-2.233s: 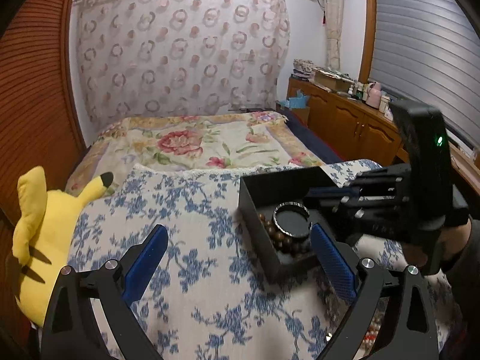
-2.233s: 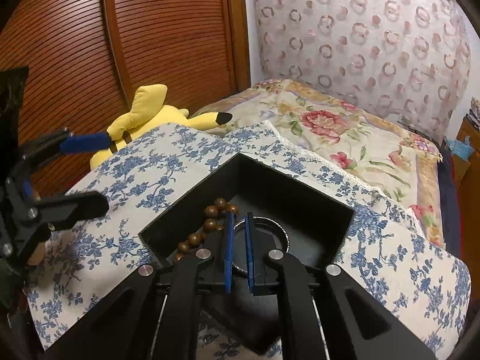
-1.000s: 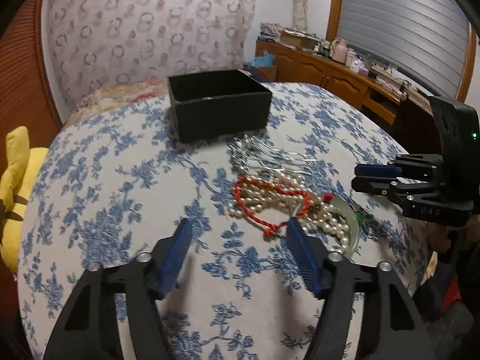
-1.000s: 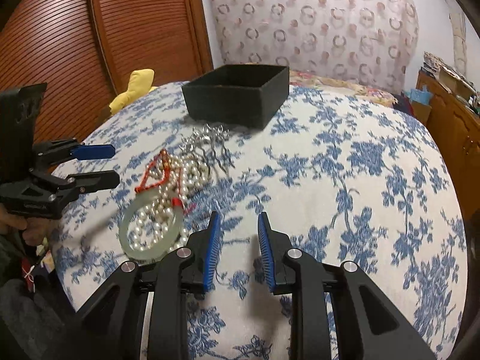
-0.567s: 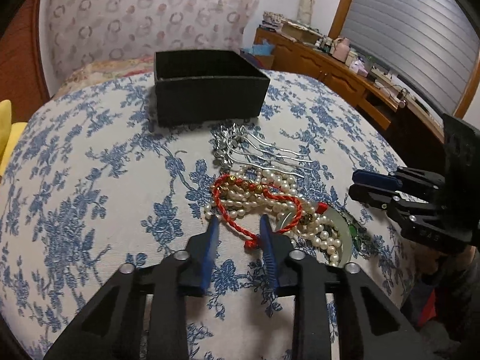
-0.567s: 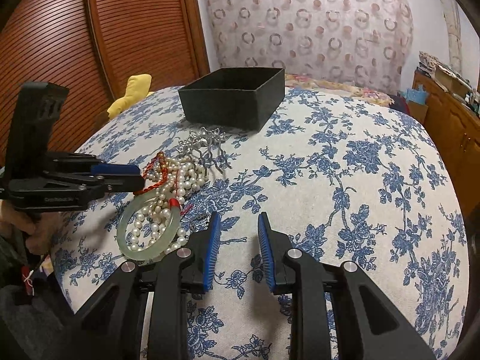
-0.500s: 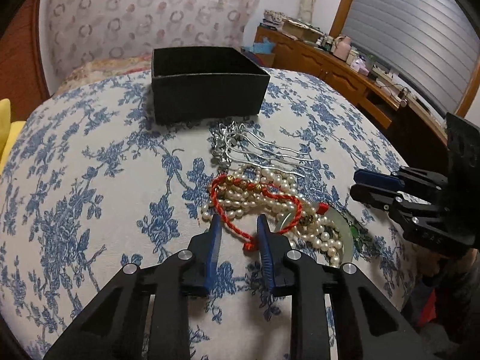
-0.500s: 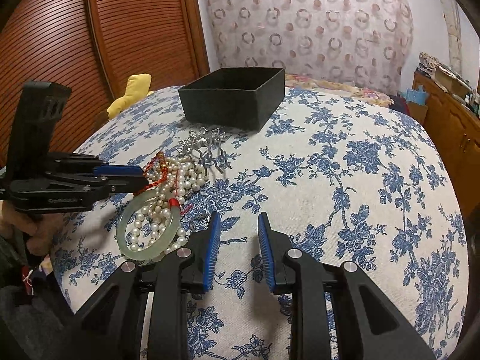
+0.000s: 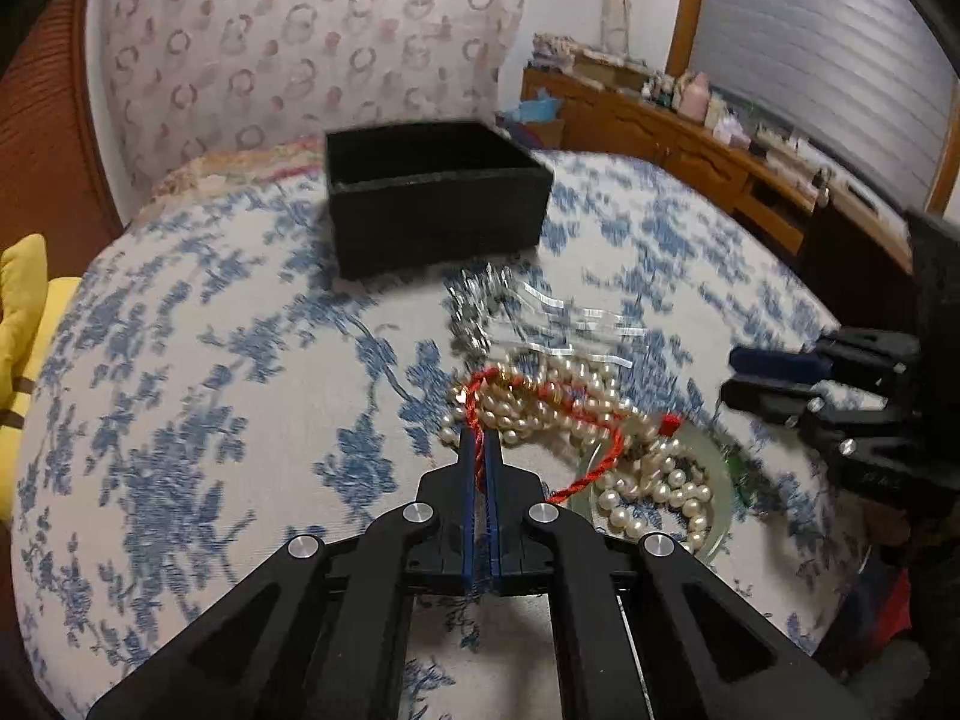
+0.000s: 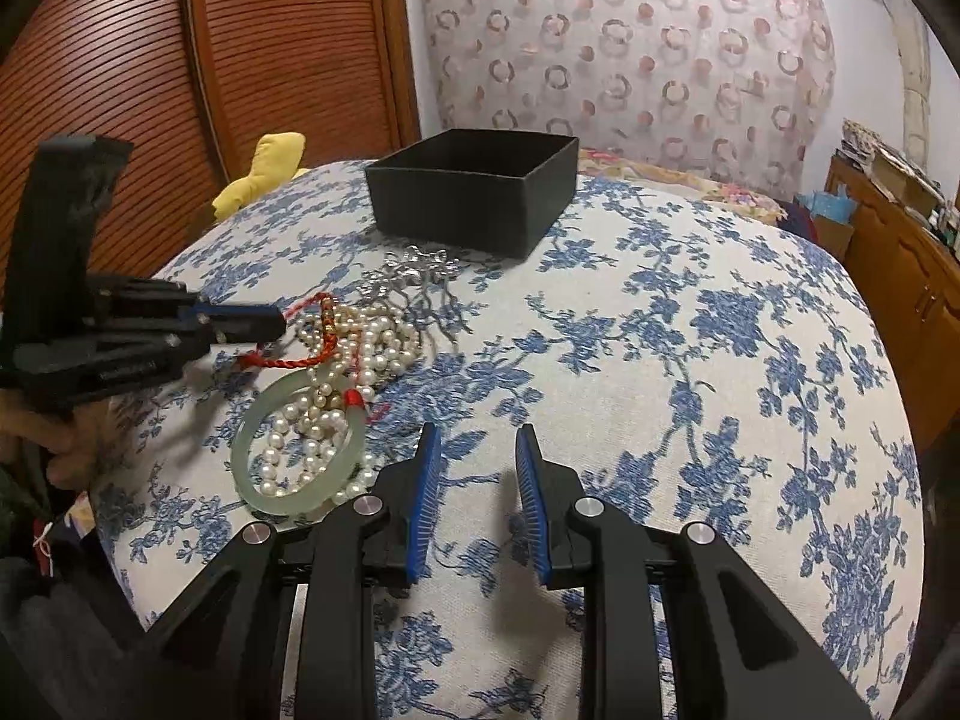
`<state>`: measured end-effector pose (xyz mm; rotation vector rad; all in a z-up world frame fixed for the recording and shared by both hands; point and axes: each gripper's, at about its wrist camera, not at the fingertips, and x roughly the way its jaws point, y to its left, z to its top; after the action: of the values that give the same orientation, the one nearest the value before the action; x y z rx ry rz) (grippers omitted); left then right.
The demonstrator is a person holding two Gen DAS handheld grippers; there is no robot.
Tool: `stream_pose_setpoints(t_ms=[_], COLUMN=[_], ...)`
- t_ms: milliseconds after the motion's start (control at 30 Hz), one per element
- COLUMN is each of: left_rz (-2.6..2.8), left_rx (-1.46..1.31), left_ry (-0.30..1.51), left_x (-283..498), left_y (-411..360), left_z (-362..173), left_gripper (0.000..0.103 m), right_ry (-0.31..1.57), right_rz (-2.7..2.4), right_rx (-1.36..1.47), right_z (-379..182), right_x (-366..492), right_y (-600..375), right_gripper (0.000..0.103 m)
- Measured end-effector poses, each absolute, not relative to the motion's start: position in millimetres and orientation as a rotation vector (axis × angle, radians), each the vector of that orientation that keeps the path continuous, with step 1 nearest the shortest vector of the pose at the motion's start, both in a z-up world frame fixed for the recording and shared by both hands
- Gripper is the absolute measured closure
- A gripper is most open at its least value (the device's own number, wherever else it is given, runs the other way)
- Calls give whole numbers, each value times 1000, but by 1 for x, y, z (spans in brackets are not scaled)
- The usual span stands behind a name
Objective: Organize jewelry
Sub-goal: 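Grasp the silver hair combs with the right tool while the left tool holds the red bracelet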
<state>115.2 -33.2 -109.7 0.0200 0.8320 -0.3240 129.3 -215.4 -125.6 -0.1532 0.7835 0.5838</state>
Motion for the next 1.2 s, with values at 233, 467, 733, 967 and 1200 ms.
stream_pose_setpoints(t_ms=[233,467,733,967,1200], left_rz=[-309,-304,-308,-300,-296], left_rx=[-22,-52,-68,-84,-92], left_ry=[748,700,680,676,668], left_x=[103,95,91,89,88], left_y=[-14,-2,3,11,16], left_z=[-86,-76,-73,-75,-74], left_gripper=[101,101,101,101,101], right_ry=[772,785,845,887,905], right_rz=[608,644,675,705,690], right_rx=[-169,-214,-230,-226,-264], right_z=[-112,-105,-115,-119,-127], right_x=[140,168,206,220,226], right_y=[-200,-170,-140,-120,-110], right_gripper=[75,73,44,39,39])
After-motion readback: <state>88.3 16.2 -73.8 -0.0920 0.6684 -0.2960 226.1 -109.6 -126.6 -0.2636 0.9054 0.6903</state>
